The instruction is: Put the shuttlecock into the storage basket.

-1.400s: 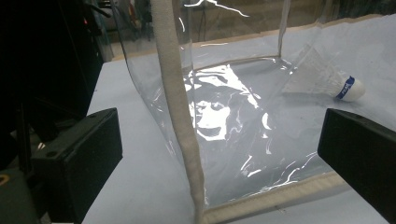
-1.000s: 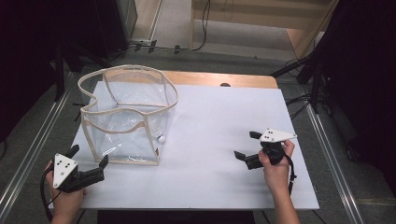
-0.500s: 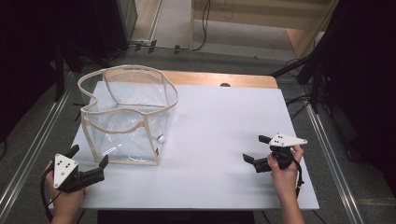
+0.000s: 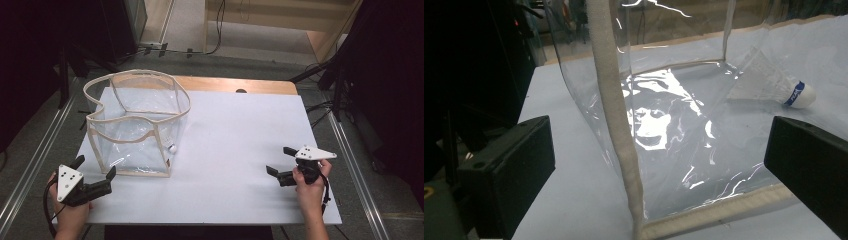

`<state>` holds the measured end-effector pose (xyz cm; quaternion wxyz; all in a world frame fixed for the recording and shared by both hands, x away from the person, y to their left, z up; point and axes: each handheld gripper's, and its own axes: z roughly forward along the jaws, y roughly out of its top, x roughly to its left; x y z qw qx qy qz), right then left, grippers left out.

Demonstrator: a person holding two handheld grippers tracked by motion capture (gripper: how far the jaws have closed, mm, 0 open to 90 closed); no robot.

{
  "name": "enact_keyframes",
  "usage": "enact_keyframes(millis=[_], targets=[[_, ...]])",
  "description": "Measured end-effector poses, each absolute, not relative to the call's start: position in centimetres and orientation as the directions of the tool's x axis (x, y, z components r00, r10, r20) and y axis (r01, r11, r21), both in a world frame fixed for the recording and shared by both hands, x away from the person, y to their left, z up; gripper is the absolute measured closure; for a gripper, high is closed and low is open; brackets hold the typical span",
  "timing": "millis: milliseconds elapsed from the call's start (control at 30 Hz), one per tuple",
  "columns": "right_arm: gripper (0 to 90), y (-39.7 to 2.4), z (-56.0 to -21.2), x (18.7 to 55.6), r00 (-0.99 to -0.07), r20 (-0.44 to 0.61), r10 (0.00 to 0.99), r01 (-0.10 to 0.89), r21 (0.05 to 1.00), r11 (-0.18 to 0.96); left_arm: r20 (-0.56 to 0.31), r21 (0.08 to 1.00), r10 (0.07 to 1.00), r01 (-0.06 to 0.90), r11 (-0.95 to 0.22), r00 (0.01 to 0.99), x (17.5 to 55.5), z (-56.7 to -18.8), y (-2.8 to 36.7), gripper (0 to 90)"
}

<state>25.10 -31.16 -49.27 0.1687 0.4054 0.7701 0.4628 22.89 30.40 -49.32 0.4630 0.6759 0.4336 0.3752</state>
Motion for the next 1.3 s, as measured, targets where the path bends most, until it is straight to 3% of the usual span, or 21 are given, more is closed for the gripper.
enact_keyframes(millis=[1300], targets=[[0.0, -38.1, -50.5, 21.8, -0.522, 0.171, 0.836, 0.446, 0.89, 0.097, 0.094, 0.953, 0.937, 0.24, -0.182, 0.337, 23.0, -49.3, 30.5, 0.3]])
